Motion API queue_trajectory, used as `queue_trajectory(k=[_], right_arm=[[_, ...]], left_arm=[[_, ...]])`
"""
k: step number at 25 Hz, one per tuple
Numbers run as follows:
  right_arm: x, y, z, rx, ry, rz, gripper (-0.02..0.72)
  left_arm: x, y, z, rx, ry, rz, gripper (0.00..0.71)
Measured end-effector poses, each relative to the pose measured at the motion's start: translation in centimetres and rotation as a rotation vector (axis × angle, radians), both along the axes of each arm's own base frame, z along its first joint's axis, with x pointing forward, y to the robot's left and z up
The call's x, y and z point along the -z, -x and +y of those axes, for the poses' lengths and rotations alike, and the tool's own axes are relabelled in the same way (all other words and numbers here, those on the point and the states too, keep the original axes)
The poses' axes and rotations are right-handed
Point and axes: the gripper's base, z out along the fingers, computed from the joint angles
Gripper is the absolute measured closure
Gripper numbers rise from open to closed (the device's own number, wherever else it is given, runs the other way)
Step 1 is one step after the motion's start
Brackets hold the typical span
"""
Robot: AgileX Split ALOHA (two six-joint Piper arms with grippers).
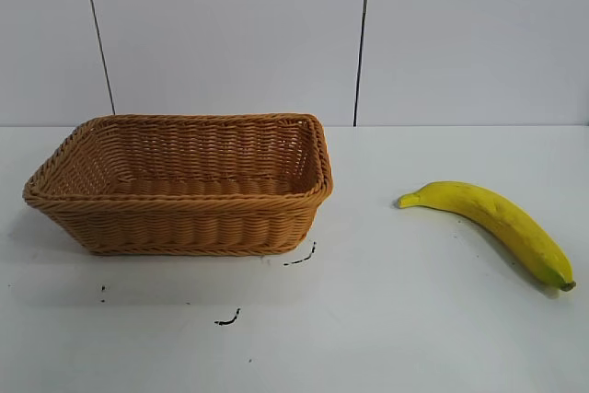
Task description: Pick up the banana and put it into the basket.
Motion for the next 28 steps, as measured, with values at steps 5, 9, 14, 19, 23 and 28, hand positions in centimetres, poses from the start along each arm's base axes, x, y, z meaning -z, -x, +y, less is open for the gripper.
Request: queue_trajectory(k=[5,9,14,19,23,28], right_arm=[[0.0,0.0,0.0,0.000,0.000,0.000,0.048],[0.0,0.0,0.0,0.000,0.000,-0.003,0.048],[-1.2,-1.0,0.0,0.000,0.000,0.036,0.048],[-4.6,-5.2,0.1,0.001,0.002,0.170,0.048],[-5.7,-10.5,0.1,0.001,0.004,0.332,0.048],[-4.6,-18.0,0.2,-0.002,0.011,0.553,0.048]], left_arm=[[0.0,0.0,0.0,0.000,0.000,0.000,0.015],[0.0,0.0,0.0,0.000,0.000,0.000,0.015],[0.0,0.0,0.0,0.000,0.000,0.000,0.015],[0.0,0.0,0.0,0.000,0.000,0.000,0.015],[0.0,0.0,0.0,0.000,0.000,0.000,0.015],[0.0,0.0,0.0,0.000,0.000,0.000,0.015]])
